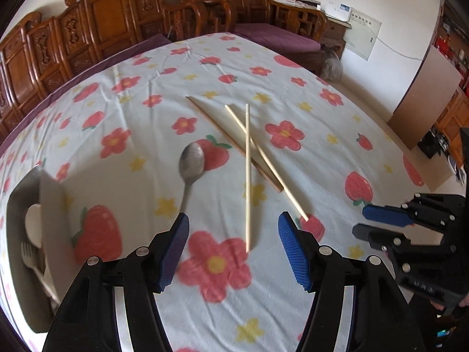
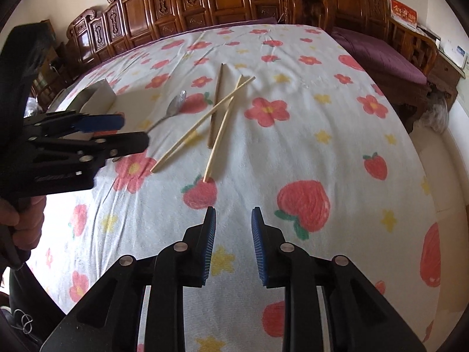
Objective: Organize utensils
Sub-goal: 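Grasp a bamboo chopstick with the left gripper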
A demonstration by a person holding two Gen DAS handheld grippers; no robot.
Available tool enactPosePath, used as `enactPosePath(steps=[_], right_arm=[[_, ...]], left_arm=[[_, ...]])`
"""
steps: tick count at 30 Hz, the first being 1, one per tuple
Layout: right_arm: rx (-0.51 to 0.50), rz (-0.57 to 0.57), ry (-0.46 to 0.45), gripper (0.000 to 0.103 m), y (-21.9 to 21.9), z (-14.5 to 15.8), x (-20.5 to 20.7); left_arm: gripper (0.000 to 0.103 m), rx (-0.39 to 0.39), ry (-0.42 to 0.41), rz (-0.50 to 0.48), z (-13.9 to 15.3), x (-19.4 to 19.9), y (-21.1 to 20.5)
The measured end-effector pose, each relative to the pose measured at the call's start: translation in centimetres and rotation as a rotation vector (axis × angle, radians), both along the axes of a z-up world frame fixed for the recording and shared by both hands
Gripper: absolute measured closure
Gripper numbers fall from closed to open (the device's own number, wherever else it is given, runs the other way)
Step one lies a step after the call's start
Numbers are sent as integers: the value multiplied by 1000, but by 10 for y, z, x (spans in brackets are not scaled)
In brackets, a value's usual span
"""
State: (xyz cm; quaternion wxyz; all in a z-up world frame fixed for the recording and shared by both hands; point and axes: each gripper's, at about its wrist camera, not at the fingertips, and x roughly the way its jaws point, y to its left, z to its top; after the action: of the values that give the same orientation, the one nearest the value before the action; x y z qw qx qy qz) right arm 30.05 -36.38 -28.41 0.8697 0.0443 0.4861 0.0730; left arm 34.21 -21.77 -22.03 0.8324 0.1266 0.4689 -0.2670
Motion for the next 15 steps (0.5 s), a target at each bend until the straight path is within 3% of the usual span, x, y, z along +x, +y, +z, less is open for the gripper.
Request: enactPosePath(steps=[3,11,15], right_arm=[[4,-5,3,76,-2,-2,-1],[11,-10,7,76,-4,-2,-2],[12,-9,4,76,-5,-2,-3]], left_arm=[[43,12,4,-11,-7,6,-11],[68,43,36,-36,-25,24,-33],[69,50,51,-37,-31,30,-38]])
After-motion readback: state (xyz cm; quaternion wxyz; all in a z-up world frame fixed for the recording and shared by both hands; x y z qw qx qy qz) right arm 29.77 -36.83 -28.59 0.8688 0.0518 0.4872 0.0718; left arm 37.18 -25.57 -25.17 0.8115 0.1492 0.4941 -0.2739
